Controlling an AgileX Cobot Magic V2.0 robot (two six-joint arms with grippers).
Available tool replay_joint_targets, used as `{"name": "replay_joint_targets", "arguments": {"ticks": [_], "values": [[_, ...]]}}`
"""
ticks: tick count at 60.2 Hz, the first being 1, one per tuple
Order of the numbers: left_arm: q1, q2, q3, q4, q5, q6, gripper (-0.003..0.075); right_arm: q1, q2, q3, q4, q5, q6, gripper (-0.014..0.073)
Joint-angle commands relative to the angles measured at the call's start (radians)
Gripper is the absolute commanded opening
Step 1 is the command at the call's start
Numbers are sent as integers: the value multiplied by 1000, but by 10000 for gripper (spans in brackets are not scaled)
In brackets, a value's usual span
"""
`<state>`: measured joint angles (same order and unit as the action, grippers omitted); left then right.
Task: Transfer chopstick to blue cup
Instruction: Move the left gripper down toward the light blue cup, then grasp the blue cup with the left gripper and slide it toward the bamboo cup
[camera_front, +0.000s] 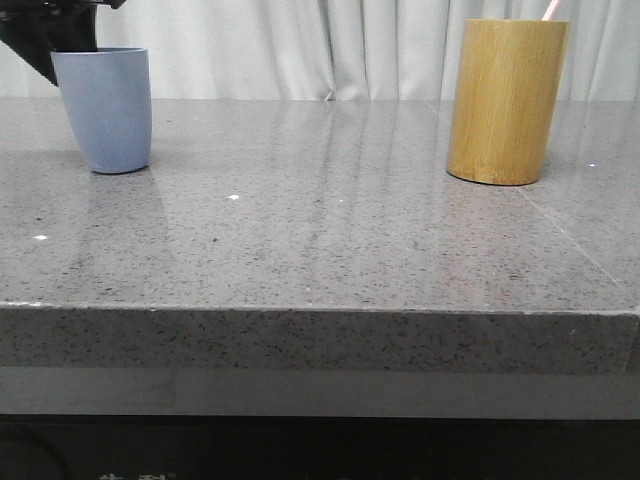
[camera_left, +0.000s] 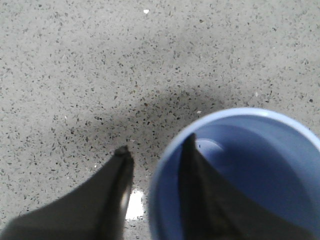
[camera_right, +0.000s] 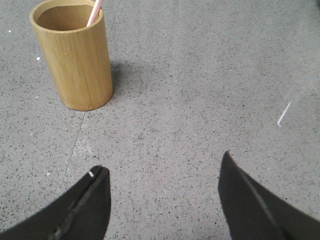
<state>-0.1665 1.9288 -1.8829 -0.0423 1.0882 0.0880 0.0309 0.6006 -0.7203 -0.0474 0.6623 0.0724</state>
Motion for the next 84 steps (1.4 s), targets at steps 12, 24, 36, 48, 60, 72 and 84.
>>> {"name": "replay_joint_targets", "arguments": {"ticks": [12,24,36,48,60,72,84], "values": [[-8,-61,-34,-3,-32,-5,-19,-6,6,-34,-13,-68,-7,484],[-19,-61,-90,-91,6,-5,-19,-6,6,-34,-13,-68,-7,484],[-116,-61,-152,-108,26,-3,-19,-6,6,-34,-13,-68,-7,484],[-235,-59,-156,-73,-29,-1,-19,-6,6,-34,-13,-58,-7,484],[-317,-54,-156,-59,-86,-1,-19,-6,6,-34,-13,-40,-7,484],[-337,-22,-156,-52,-85,-1,-19,-6,6,-34,-13,-27,-7,484],[-337,5,-156,-50,-82,-1,-19,-6,6,-34,-13,-19,-7,484]]}}
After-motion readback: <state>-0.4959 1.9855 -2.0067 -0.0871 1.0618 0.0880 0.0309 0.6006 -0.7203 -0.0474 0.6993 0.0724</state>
